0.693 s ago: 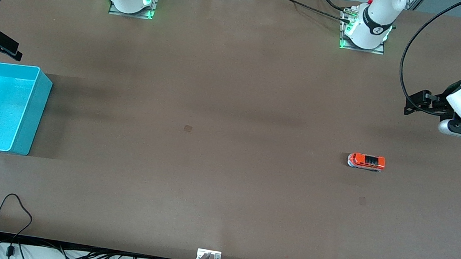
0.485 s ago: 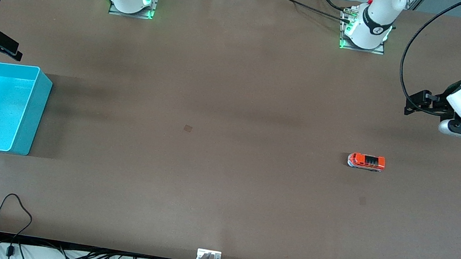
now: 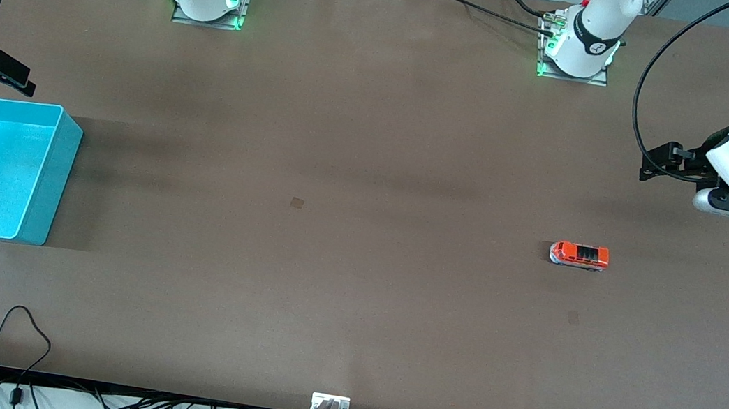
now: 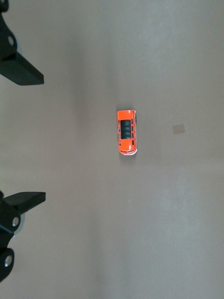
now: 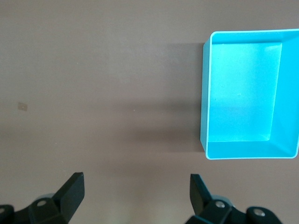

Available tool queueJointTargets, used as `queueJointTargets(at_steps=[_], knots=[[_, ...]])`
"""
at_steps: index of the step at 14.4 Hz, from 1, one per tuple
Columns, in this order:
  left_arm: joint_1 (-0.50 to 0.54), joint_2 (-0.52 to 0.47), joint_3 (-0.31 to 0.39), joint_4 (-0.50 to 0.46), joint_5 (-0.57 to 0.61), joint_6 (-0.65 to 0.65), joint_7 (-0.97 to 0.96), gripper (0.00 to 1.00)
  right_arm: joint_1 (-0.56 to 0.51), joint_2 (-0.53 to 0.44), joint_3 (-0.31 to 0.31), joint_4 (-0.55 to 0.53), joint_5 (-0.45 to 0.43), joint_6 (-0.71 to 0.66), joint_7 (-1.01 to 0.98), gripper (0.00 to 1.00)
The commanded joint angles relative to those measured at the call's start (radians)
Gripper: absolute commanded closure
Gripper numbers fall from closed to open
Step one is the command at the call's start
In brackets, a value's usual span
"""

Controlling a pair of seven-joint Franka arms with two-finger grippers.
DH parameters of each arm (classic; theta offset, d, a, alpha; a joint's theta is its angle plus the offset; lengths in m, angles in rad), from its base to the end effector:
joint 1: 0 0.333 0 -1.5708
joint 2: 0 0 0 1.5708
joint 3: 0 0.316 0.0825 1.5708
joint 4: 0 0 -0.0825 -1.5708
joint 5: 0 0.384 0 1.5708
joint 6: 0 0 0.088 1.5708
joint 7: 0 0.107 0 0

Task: Wind up bus and store in blue box
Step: 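Move the left gripper toward the orange toy bus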

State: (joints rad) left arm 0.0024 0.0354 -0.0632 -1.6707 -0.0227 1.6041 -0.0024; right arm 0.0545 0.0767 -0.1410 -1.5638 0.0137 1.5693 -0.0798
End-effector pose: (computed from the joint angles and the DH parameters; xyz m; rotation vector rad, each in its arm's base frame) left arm 0.5607 -0.0360 0.5605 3.1146 -0.0881 -0.1601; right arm 0.5735 -0.0453 0.5847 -3.1309 0.0112 0.1096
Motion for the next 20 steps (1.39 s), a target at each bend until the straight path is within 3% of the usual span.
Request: queueJointTargets(at_steps=[1,9,11,14,20], knots=[[-0.004,0.005,0.008,0.017,-0.005,-0.056,-0.014,0.00,0.001,0.032,-0.003,0.021,0.012,-0.012,-0.003,0.00],[-0.019,0.043,-0.004,0.022,-0.010,-0.254,0.010,0.00,0.008,0.061,-0.002,0.011,0.011,-0.025,0.008,0.00],[-0.021,0.044,-0.004,0.022,-0.010,-0.268,0.103,0.00,0.010,0.083,-0.002,0.014,0.009,-0.040,0.003,0.00],[-0.010,0.067,-0.003,0.022,-0.005,-0.254,0.321,0.00,0.011,0.097,-0.002,0.015,0.011,-0.045,0.002,0.00],[0.001,0.139,-0.003,-0.027,0.035,-0.057,0.721,0.00,0.013,0.097,0.003,0.015,0.003,-0.045,0.006,0.00]])
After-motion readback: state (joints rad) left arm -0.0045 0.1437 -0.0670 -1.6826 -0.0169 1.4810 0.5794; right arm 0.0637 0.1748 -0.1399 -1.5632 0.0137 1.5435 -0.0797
